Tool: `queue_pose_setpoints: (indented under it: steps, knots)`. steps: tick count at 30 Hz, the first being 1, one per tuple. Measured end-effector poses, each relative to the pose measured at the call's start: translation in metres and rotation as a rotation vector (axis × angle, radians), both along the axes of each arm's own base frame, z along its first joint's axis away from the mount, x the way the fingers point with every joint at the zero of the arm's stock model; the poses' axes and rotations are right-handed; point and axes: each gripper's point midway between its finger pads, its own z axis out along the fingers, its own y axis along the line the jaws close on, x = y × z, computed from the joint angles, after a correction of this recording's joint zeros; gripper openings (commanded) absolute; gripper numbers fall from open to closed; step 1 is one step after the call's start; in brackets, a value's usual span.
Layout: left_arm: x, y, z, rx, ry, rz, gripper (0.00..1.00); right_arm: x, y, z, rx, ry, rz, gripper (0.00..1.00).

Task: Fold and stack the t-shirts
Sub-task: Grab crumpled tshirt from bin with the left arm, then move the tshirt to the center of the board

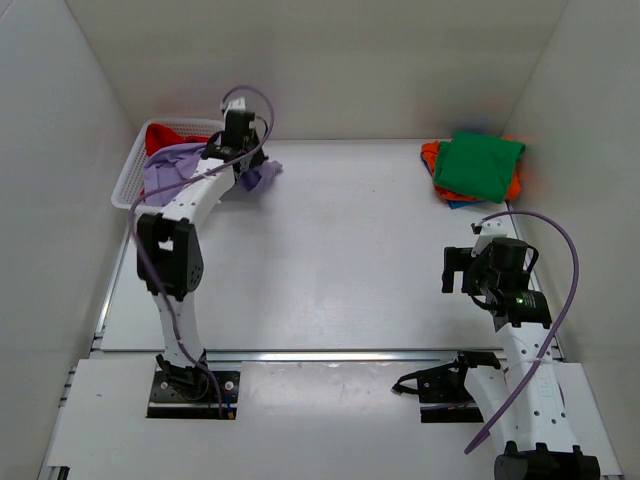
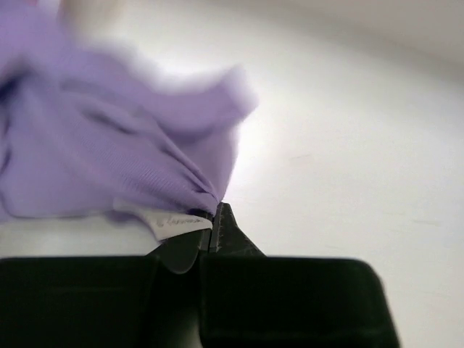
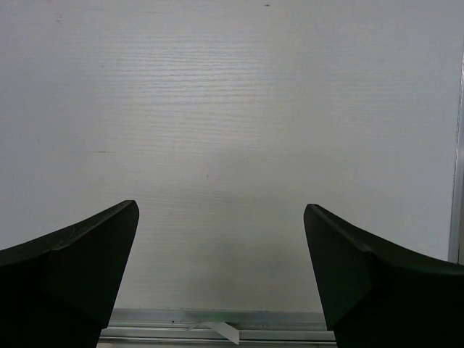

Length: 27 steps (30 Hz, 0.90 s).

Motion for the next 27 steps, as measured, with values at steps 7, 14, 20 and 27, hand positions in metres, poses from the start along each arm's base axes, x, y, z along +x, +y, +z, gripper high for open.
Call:
queue_pose_setpoints:
  steps: [7,14,20,27]
  knots:
    - [-0.1,-0.084,0.373,-0.23,-0.733,-0.306,0.0,0.0,0.0,0.002,-0.001,-0.012,0.002,0.95]
    - [-0.264,-0.033,0.515,-0.42,-1.09,-0.463,0.0,-0.002,-0.001,0.01,-0.005,-0.053,-0.003,0.95]
    - [-0.241,-0.07,0.418,-0.495,-0.826,-0.587,0.0,-0.002,0.0,0.011,-0.005,-0.057,-0.001,0.96]
    - [-0.161,-0.052,0.054,-0.424,-0.032,-0.28,0.18,0.0,0.006,0.004,-0.001,-0.019,0.03,0.93]
